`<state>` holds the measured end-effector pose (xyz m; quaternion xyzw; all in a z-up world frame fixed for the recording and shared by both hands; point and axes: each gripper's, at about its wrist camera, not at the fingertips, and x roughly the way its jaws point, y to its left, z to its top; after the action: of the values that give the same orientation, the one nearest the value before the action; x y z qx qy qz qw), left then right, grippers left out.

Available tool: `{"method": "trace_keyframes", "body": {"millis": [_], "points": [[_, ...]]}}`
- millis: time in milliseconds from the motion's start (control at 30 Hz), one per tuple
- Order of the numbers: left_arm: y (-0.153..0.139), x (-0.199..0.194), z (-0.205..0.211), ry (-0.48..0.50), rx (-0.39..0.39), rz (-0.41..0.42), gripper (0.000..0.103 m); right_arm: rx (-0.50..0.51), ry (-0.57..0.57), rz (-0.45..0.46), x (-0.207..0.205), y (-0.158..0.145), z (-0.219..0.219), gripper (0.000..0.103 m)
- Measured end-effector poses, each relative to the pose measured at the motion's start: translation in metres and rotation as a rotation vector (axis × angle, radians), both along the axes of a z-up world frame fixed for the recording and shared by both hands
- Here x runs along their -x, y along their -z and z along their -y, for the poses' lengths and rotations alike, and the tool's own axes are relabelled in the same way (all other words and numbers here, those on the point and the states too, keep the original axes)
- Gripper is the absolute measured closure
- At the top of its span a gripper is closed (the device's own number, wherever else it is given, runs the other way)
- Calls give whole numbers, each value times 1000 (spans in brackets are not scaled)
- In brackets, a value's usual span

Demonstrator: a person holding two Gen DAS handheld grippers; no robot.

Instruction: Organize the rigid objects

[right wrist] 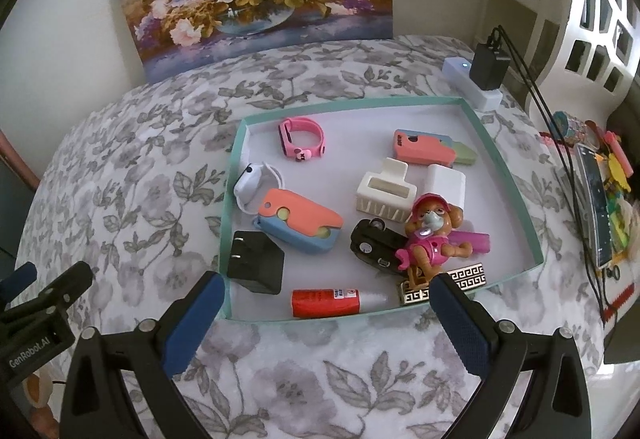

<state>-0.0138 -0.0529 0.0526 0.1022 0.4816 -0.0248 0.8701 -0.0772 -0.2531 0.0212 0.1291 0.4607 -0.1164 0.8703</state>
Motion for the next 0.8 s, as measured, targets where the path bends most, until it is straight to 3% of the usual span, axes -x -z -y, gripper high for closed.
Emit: {"method": "trace_keyframes", "body": {"millis": [800], "points": [[5, -3, -11, -32, -26, -24, 1, 19, -26, 4, -5, -2, -4, 0]]}}
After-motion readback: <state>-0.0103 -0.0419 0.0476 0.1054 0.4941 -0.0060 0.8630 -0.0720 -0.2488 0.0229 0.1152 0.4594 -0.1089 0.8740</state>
